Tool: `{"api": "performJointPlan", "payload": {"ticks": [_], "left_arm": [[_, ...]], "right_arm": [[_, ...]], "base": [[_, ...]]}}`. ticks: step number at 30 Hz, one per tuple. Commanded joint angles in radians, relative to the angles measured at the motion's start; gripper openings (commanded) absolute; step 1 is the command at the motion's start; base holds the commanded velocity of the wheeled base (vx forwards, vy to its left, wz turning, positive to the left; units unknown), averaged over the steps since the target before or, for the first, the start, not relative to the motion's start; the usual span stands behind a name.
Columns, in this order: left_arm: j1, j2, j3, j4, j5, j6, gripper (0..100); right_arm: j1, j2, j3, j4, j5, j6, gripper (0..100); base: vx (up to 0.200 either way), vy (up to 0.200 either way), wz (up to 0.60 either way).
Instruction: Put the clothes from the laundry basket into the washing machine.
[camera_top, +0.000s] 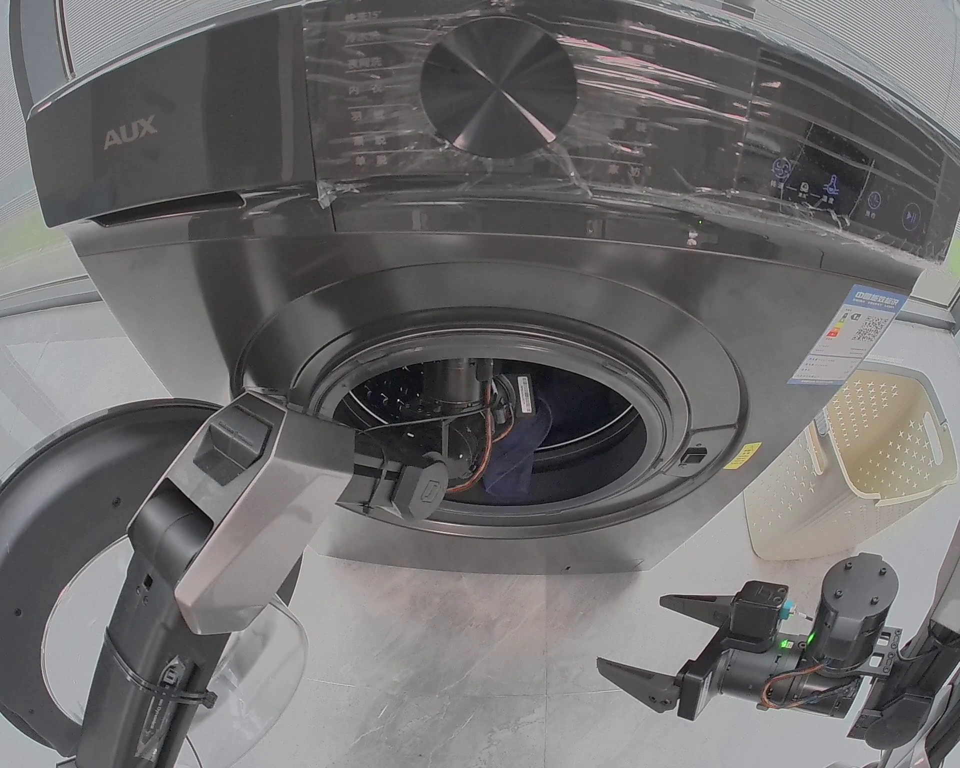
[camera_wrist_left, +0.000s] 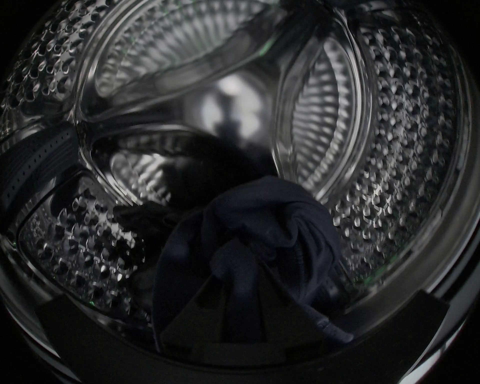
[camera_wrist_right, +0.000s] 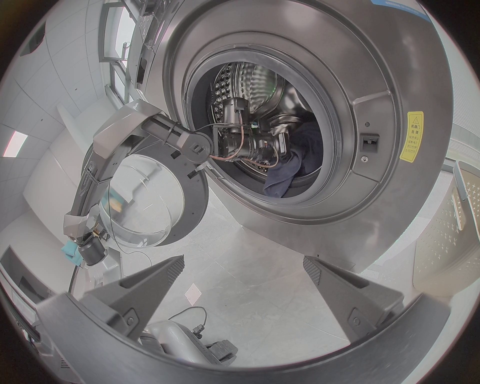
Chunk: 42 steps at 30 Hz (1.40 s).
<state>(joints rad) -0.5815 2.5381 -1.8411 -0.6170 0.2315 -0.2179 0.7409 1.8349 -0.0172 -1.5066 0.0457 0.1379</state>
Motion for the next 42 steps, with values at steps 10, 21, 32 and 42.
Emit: {"api": "performJointPlan", "payload": {"ticks": [10, 21, 32, 42], "left_arm": [[0.045, 0.125, -0.159, -0.176, 0.034, 0.0, 0], [0.051, 0.122, -0.159, -0.253, 0.042, 0.003, 0], [0.069, 0.123, -0.159, -0.29, 0.058, 0.009, 100], [0.017, 0.099, -0.081, -0.288, 0.058, 0.011, 100]], "right_arm": [[0.0, 0.001, 0.013, 0.0, 0.0, 0.0, 100], [0.002, 0.001, 0.016, 0.005, 0.0, 0.0, 100], [0.002, 0.003, 0.017, 0.011, 0.0, 0.002, 100], [0.002, 0.003, 0.017, 0.011, 0.0, 0.003, 100]], "base": [[0.0, 0.0, 0.0], [0.0, 0.0, 0.0], [0.0, 0.0, 0.0], [0.0, 0.0, 0.0]]}}
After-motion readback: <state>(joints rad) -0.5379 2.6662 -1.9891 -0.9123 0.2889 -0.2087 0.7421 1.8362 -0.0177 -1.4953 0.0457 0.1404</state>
